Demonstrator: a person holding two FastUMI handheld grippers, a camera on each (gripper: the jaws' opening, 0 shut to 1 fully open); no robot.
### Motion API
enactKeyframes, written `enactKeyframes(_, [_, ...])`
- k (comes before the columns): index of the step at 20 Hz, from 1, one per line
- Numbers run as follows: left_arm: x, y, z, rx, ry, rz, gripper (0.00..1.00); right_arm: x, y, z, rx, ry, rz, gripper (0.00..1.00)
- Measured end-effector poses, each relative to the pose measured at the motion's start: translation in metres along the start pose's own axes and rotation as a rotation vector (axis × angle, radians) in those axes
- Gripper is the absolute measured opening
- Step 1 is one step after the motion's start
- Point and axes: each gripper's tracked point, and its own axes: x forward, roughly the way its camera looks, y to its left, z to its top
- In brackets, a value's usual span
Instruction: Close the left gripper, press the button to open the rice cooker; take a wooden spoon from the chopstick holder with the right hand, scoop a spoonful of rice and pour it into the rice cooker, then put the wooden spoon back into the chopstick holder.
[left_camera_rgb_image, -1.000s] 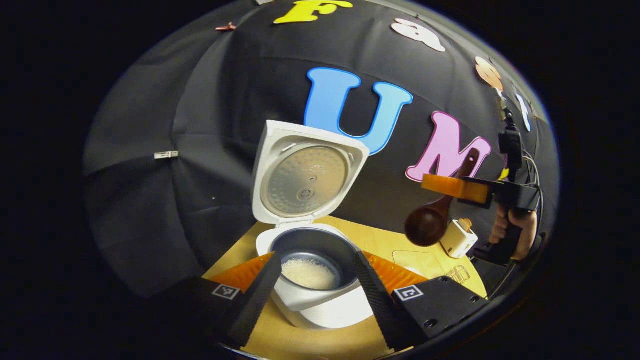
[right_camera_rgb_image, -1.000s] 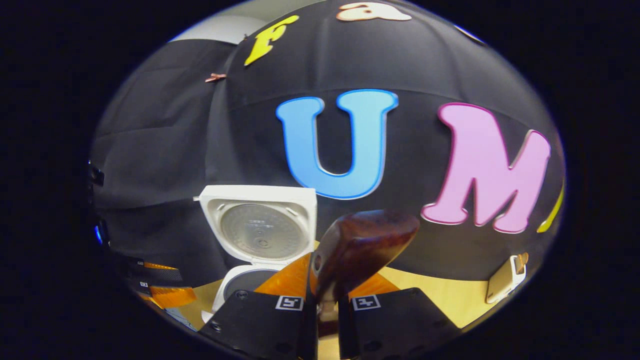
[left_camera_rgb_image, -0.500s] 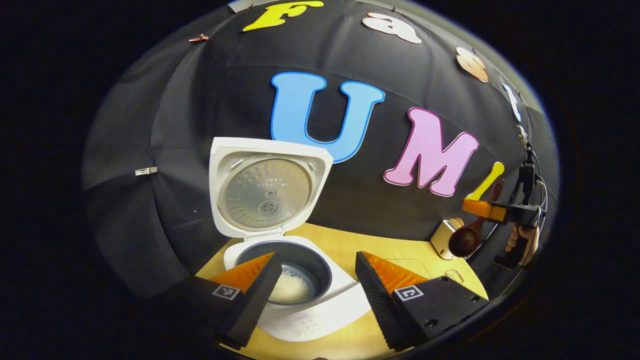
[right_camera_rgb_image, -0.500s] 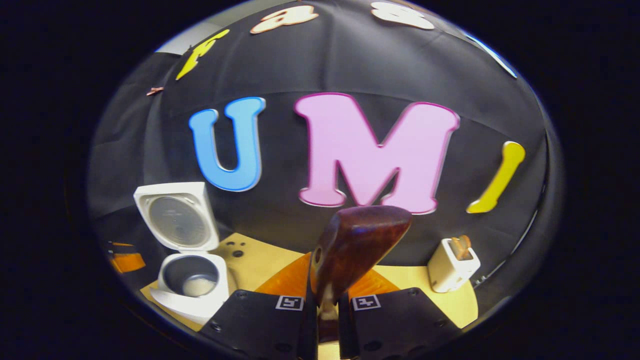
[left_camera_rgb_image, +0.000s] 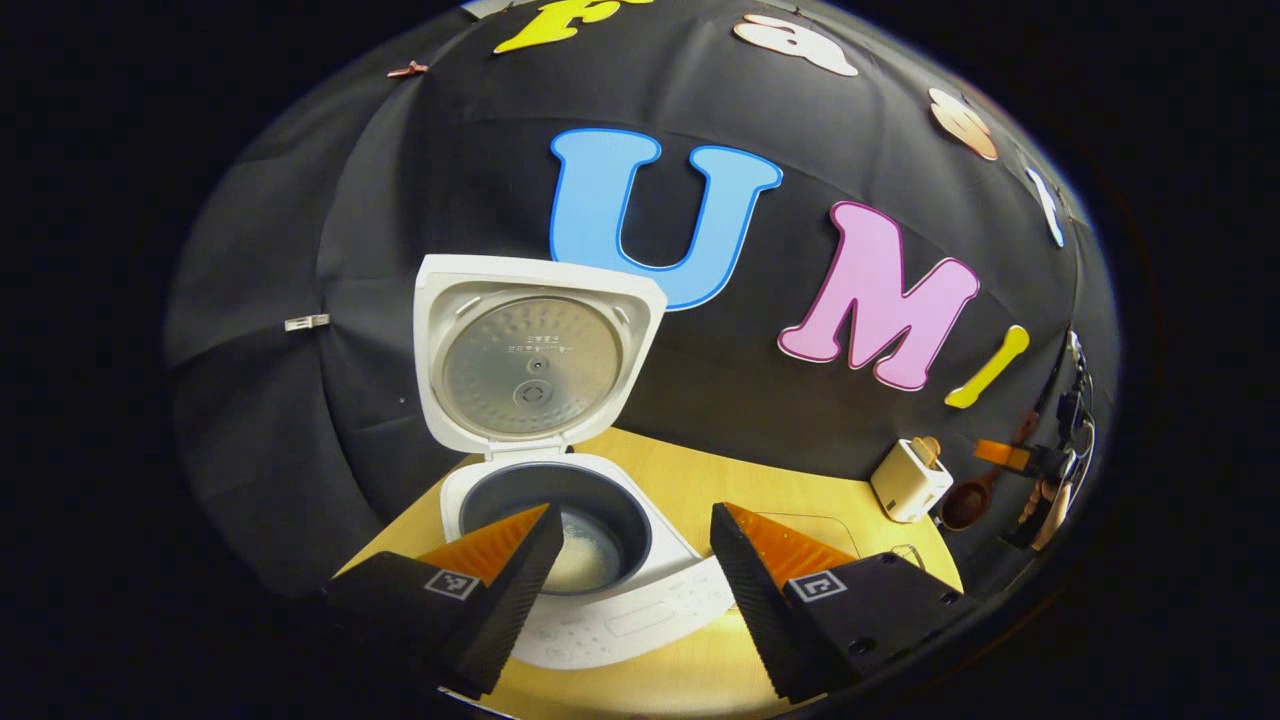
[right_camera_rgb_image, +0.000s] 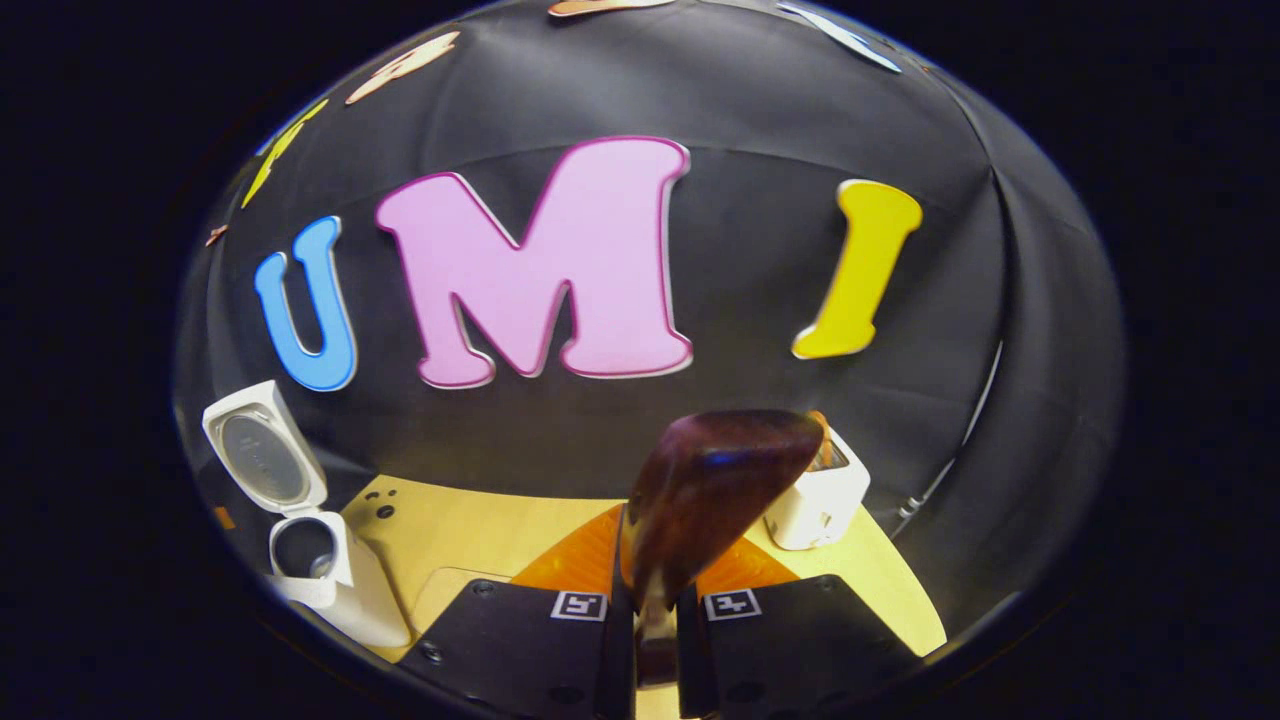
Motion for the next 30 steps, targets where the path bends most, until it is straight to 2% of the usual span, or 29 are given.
enactKeyframes(6, [-0.009, -0.014, -0.001, 0.038, 0.011, 0.040, 0.96, 0.024, -0.033, -0.076, 0.140, 0.131, -0.012, 0.20])
enactKeyframes(11, [-0.016, -0.037, -0.012, 0.030, 0.031, 0.033, 0.96, 0.042, -0.052, -0.113, 0.219, 0.195, -0.029, 0.20])
enactKeyframes(14, [-0.019, -0.041, -0.020, 0.028, 0.046, 0.040, 0.96, 0.053, -0.057, -0.135, 0.198, 0.218, -0.046, 0.21])
enactKeyframes(15, [-0.020, -0.043, -0.023, 0.011, 0.051, 0.041, 0.92, 0.057, -0.058, -0.141, 0.205, 0.226, -0.048, 0.21])
enactKeyframes(16, [-0.022, -0.045, -0.026, -0.008, 0.058, 0.037, 0.96, 0.061, -0.055, -0.150, 0.220, 0.241, -0.046, 0.20])
enactKeyframes(18, [-0.024, -0.043, -0.032, -0.032, 0.069, 0.048, 0.96, 0.066, -0.052, -0.162, 0.235, 0.260, -0.045, 0.21])
enactKeyframes(25, [-0.018, -0.041, -0.035, -0.043, 0.071, 0.063, 0.96, 0.066, -0.047, -0.193, 0.172, 0.315, -0.050, 0.22])
enactKeyframes(29, [-0.017, -0.044, -0.029, -0.062, 0.057, 0.048, 0.96, 0.060, -0.049, -0.194, 0.188, 0.336, -0.063, 0.28])
enactKeyframes(30, [-0.016, -0.045, -0.028, -0.061, 0.051, 0.043, 0.96, 0.055, -0.047, -0.193, 0.199, 0.338, -0.058, 0.45])
